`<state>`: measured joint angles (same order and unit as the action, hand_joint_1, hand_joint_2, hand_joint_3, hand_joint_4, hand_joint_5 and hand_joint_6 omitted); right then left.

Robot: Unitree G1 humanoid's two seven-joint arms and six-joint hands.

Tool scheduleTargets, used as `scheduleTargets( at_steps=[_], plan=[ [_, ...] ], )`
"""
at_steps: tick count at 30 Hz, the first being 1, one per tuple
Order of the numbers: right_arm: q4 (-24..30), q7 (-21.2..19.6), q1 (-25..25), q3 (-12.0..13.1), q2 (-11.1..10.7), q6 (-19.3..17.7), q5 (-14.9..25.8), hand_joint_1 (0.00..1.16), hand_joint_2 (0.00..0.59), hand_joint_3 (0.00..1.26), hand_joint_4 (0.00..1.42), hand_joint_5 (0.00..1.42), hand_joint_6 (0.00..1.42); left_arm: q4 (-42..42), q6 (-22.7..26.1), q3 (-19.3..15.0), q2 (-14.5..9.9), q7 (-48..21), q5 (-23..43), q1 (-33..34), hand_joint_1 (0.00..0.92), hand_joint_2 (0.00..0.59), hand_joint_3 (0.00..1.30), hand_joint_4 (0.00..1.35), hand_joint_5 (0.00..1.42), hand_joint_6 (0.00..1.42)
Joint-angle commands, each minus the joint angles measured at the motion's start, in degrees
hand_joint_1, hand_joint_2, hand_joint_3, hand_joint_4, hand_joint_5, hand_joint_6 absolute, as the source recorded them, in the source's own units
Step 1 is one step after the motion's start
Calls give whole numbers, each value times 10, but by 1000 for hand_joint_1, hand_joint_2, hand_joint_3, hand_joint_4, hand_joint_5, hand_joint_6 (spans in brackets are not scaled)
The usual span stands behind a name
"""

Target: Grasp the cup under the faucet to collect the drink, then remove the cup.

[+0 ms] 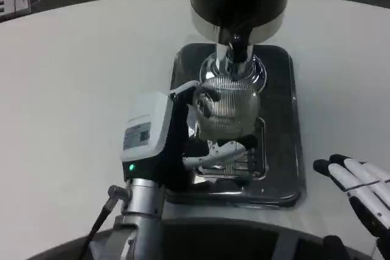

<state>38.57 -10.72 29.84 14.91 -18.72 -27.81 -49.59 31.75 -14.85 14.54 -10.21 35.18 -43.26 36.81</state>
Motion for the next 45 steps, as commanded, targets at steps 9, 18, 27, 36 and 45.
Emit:
scheduleTargets(
  at_steps=[9, 18, 27, 36, 45],
  plan=[
    [-3, -6, 7, 6, 4, -13, 12, 394, 554, 155, 129, 183, 264, -1, 16, 10, -9, -34, 26, -13, 139, 25, 449, 331, 589, 525],
    [-8, -5, 3, -3, 3, -20, 5, 394, 554, 155, 129, 183, 264, -57, 11, -1, -18, -33, 42, -66, 5, 12, 170, 54, 341, 290],
    [-15, -14, 1, -14, 0, -35, -23, 394, 554, 155, 129, 183, 264, -151, 3, -30, -19, -23, 60, -127, 0, 45, 125, 0, 259, 175],
    [-27, -20, 0, -25, -1, -42, -41, 394, 554, 155, 129, 184, 255, -300, -25, -66, -14, -36, 91, -193, 0, 91, 134, 0, 264, 126],
    [-26, -21, 2, -35, 0, -41, -46, 395, 554, 155, 129, 184, 252, -447, -23, -96, -23, -149, 155, -193, 0, 134, 60, 0, 180, 72]
  ],
)
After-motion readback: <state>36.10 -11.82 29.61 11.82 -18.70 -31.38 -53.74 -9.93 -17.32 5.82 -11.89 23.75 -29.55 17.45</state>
